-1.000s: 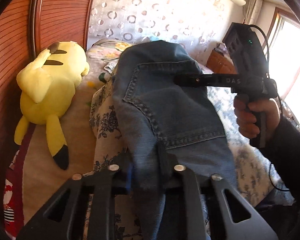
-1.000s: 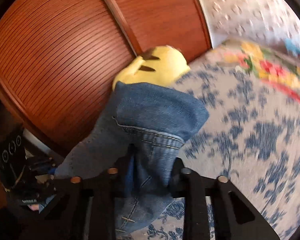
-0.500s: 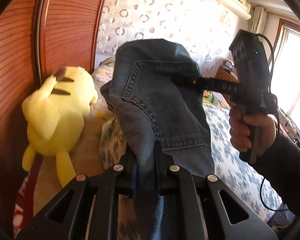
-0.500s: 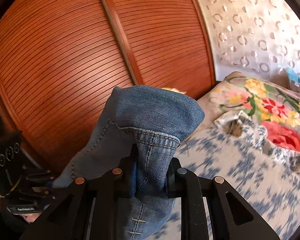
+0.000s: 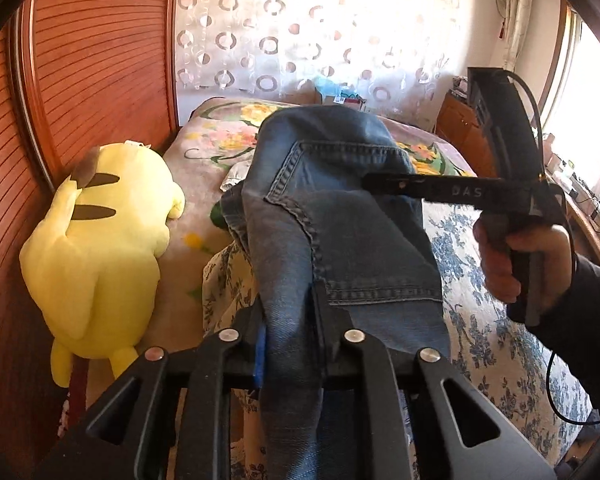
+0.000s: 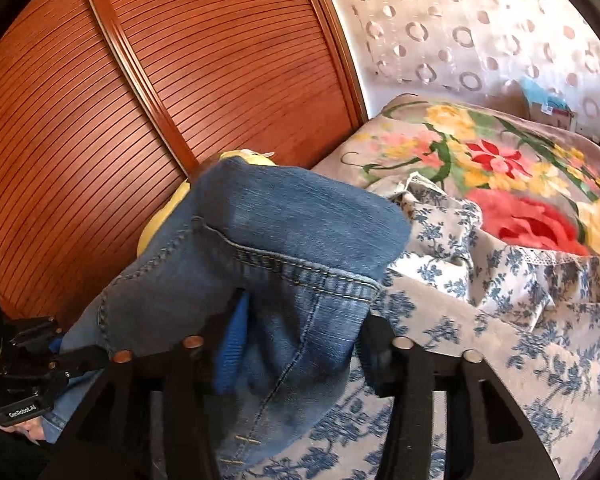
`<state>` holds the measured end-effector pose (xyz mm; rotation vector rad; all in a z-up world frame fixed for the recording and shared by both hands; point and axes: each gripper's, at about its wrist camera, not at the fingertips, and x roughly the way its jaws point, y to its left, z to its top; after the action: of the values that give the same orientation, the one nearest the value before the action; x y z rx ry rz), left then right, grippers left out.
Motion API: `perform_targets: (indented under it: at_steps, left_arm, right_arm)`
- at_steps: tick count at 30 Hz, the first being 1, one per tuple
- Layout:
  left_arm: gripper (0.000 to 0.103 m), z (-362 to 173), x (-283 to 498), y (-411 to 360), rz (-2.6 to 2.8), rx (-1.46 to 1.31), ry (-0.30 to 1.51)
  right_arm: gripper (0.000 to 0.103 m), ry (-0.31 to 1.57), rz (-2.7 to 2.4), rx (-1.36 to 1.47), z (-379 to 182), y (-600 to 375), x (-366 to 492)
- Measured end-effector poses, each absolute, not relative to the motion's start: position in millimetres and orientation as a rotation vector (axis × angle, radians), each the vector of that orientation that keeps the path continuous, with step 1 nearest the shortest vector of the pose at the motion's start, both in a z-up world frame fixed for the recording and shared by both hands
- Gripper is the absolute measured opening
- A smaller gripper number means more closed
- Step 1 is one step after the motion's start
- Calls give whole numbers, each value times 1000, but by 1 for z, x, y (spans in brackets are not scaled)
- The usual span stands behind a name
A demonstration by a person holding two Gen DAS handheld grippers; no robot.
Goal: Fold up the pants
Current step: 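Carry the folded jeans with the left tool beside the yellow plush and release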
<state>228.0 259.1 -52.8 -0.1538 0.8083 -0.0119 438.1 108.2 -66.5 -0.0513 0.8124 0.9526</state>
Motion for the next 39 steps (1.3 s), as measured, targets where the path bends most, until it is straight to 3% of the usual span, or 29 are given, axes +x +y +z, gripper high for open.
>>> perform_targets:
  at_steps: [8, 15, 22, 31, 37, 39]
  left_arm:
    - [41, -51, 208, 269, 89, -115, 826]
    - [75, -38, 191, 258, 85, -114, 770]
    - [84, -22, 177, 223, 32, -82, 711]
    - [84, -2, 160, 174, -44, -64, 619]
    - [102, 12, 149, 143, -62, -42, 563]
    - [103, 16, 146, 131, -61, -20, 550]
  right_arm:
    - [59, 703, 836, -85, -35, 88, 424]
    - [59, 641, 878, -122, -35, 88, 385]
    - [59, 614, 824, -109, -23, 46, 333]
    - [59, 566, 748, -85, -3, -29, 264]
    - [59, 536, 694, -76, 6, -76, 218]
    - [59, 521, 673, -74, 10, -91, 203]
